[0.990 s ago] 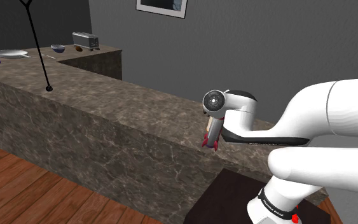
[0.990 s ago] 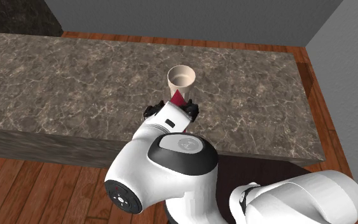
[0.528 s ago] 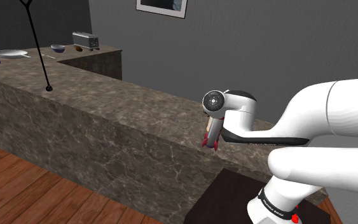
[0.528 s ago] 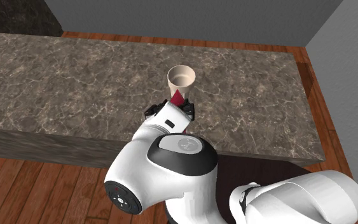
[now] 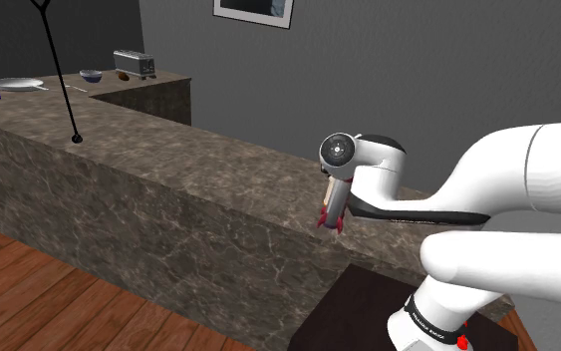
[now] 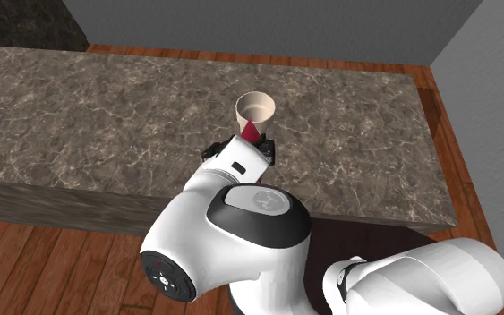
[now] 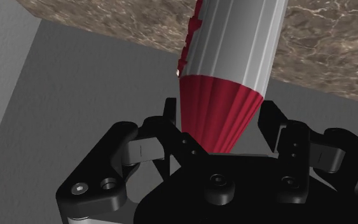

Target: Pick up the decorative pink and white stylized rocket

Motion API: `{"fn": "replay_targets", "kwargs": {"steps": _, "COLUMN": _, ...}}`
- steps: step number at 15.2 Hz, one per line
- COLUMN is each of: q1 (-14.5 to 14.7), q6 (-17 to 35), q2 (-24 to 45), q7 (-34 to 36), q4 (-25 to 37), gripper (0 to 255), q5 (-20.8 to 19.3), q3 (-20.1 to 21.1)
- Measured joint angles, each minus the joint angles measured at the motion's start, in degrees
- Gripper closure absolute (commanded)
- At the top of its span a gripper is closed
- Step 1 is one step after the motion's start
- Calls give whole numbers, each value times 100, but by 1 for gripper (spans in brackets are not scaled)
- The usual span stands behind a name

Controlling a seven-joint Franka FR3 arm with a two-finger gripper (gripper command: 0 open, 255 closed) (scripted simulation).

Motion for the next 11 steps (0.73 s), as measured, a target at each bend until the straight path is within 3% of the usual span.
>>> {"fn": "replay_targets", "kwargs": {"steps": 11, "q1": 276, "q6": -555, "q2": -265, "q7": -749, "q4": 430, "gripper": 255, "q5": 167, "q3": -560}}
